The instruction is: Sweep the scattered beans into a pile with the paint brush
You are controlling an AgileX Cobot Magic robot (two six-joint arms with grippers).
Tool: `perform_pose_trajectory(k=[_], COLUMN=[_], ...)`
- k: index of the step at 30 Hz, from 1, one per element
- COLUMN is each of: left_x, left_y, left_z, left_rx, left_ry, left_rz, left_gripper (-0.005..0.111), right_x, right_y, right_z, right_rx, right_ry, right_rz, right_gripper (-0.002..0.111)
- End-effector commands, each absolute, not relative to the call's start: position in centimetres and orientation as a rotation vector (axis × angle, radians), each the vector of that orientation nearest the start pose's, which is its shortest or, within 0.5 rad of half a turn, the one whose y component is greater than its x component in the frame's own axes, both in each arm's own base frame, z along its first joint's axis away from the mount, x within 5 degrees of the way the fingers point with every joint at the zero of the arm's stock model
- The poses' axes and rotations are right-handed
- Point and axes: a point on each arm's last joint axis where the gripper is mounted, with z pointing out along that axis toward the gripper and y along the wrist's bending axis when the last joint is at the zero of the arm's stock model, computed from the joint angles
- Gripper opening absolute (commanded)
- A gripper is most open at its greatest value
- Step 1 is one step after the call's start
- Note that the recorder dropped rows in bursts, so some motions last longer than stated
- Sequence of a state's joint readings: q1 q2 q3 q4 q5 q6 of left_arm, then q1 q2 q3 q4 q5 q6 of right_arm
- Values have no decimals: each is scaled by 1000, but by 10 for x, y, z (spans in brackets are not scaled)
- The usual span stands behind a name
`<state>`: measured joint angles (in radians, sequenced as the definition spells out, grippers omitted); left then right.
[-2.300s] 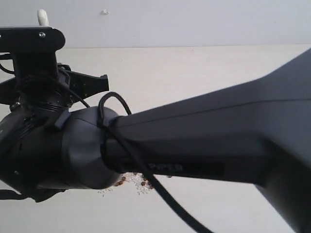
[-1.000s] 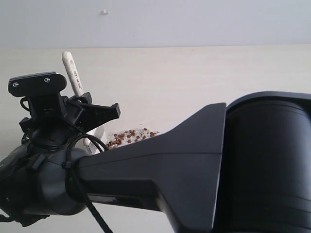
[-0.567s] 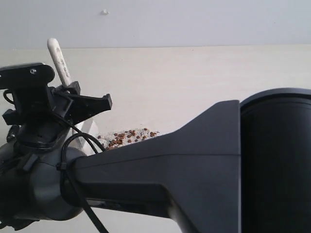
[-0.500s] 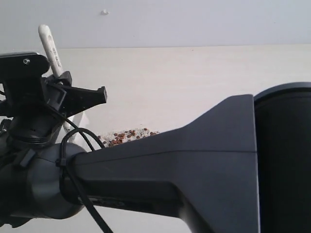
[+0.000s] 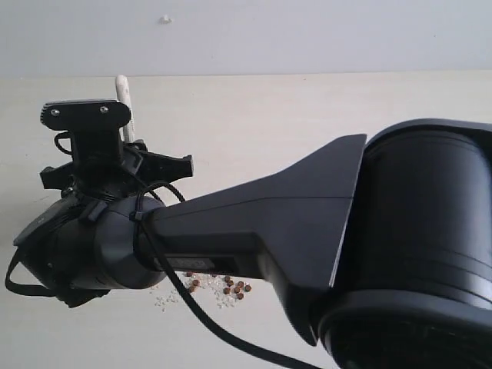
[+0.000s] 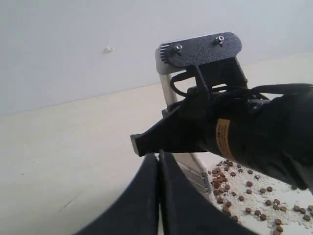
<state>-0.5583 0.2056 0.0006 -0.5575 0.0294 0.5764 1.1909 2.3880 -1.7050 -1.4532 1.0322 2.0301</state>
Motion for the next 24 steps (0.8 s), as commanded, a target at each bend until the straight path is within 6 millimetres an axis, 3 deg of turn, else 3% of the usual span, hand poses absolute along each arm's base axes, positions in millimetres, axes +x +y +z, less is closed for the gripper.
perform_pose_trajectory(k=[1, 8, 15, 19, 24], left_x=[61, 61, 61, 61, 61], left_y=[-40, -40, -40, -40, -40], left_z=[198, 198, 198, 198, 198], left_rx=[500, 500, 500, 500, 500], left_ry=[1651, 1651, 1651, 1651, 1651], left_rz=[-412, -412, -412, -412, -412], left_gripper=[0, 0, 0, 0, 0], right_x=[255, 252, 224, 202, 184], right_y=[411, 413, 434, 447, 458], right_z=[141, 170, 199, 195, 175], right_rx=[-40, -55, -144, -236, -357], right_ry=[1928, 1858, 1826, 1855, 1937], right_rz=[-153, -119, 72, 127, 265], right_gripper=[0, 0, 0, 0, 0])
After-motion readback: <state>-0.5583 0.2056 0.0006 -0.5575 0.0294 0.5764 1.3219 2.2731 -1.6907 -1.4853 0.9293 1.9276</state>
